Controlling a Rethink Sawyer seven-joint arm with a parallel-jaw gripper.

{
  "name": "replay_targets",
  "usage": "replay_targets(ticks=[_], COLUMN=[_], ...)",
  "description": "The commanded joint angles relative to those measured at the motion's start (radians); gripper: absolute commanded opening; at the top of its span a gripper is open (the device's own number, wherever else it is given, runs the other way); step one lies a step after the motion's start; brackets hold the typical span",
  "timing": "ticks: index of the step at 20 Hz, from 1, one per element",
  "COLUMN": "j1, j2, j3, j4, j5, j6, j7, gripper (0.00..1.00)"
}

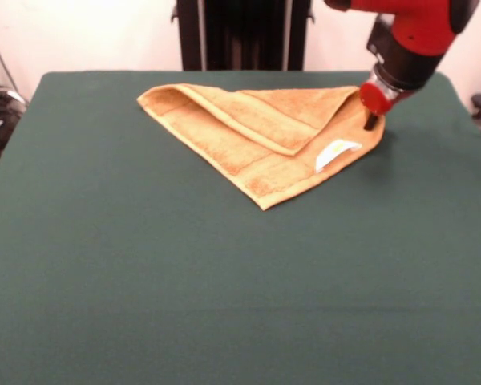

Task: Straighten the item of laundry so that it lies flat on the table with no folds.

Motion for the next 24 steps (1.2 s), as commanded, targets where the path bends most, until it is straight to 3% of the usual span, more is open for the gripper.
replay_targets(ticks=[1, 5, 16, 24], j1=[-0.063, -0.046, 0.015, 0.036], j2=[0.042, 0.054, 0.103, 0.211], j3=[0.158, 0.151, 0.111, 0.025], j4=[-0.088, -0.114, -0.260, -0.448], j5=[-0.017, -0.010, 0.122, 0.202], j6=[-0.278, -0.270, -0.202, -0.123], j7=[0.171, 0.204, 0.338, 0.446], gripper=[0.00, 0.00, 0.00, 0.00])
